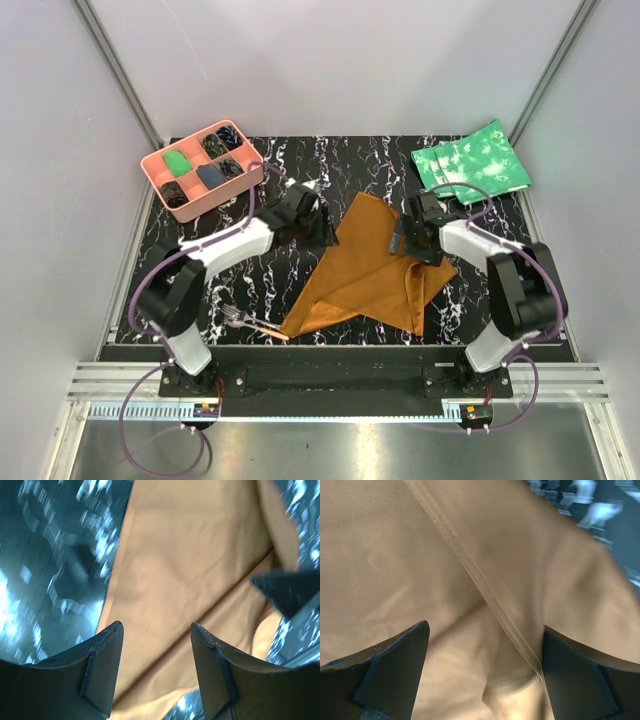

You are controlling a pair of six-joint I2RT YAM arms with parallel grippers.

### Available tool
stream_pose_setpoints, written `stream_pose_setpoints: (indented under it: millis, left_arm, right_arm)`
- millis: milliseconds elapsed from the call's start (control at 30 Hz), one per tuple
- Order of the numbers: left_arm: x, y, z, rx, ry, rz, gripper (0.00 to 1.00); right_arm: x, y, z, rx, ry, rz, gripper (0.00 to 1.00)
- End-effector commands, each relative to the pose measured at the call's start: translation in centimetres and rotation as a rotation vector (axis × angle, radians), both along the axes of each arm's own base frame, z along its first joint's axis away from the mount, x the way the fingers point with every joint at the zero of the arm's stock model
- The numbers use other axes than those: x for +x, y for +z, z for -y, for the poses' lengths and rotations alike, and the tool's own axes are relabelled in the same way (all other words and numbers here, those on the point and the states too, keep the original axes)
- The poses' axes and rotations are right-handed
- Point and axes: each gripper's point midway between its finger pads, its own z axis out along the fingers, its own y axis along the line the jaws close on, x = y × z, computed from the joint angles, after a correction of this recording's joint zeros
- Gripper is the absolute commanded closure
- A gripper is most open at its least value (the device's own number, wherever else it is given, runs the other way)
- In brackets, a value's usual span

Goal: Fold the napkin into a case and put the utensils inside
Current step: Move the crumpled napkin to the center of the board, then pick up the crumpled napkin from the center of the board.

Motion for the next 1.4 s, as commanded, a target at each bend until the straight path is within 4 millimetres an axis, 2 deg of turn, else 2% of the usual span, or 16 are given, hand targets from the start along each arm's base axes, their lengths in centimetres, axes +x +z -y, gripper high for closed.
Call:
stream_pose_setpoints:
  millis: [0,167,267,300,367,433,500,600,667,733,767,867,1033,1200,1333,1367]
  left_arm:
    - [-1.8,2.6,-1.0,-0.061,-0.007,0.068,0.4]
    - [-3.5,2.7,-2.7,-0.058,0.011,0.084,0.4]
    - [-3.4,2.7,-3.0,-0.051,0.012,0.085,0.4]
    - [-3.5,2.5,-2.9,-0.046,0.005,0.08,0.4]
    - [-3.2,2.3,-2.7,-0.037,0.003,0.073,0.39]
    - [-3.2,1.2,-2.7,-0.016,-0.002,0.05,0.36]
    - [-3.2,0.5,-2.4,0.007,-0.028,0.038,0.35]
    - [-2.4,-0.8,-1.4,0.022,-0.038,0.008,0.34]
    - [-1.3,-1.4,-0.3,0.006,-0.022,-0.012,0.36]
    - [-0.3,-2.3,0.3,0.017,-0.004,-0.025,0.38]
    - [0.7,-1.6,0.9,0.003,0.01,-0.011,0.39]
    - [2.9,-1.7,1.2,0.0,0.057,-0.018,0.41]
    - [6.4,-4.2,0.6,0.046,0.116,-0.1,0.4]
    - [8.1,-8.7,-0.5,0.037,0.125,-0.247,0.42]
    - [9.4,-9.2,0.0,0.005,0.092,-0.266,0.43]
    - [9.9,-9.4,-0.2,0.008,0.081,-0.258,0.43]
  right_arm:
    - [4.2,-0.4,-3.9,0.124,0.087,0.057,0.05]
    - [9.6,-0.6,-6.8,0.212,0.077,0.092,0.05]
    - [14.7,-0.1,-8.2,0.236,0.047,0.138,0.05]
    - [17.2,1.1,-8.9,0.255,0.056,0.175,0.05]
    - [18.2,2.1,-8.4,0.237,0.046,0.163,0.04]
    - [19.4,5.2,-8.1,0.212,0.067,0.218,0.02]
    - [18.3,7.3,-6.7,0.142,0.077,0.213,0.0]
    - [15.0,8.4,-2.5,-0.03,0.052,0.187,0.0]
    - [11.9,8.5,0.1,-0.064,0.04,0.159,0.0]
    - [9.8,8.2,1.0,-0.042,0.045,0.136,0.0]
    - [7.7,7.6,1.2,-0.02,0.059,0.113,0.0]
    - [4.9,6.5,2.5,-0.059,0.087,0.106,0.03]
    - [4.0,4.6,2.3,-0.061,0.156,0.112,0.19]
    - [4.5,1.5,1.4,-0.036,0.198,0.026,0.13]
    - [4.3,0.1,1.3,-0.032,0.19,-0.01,0.18]
    - [4.1,-0.3,1.4,-0.032,0.184,-0.021,0.26]
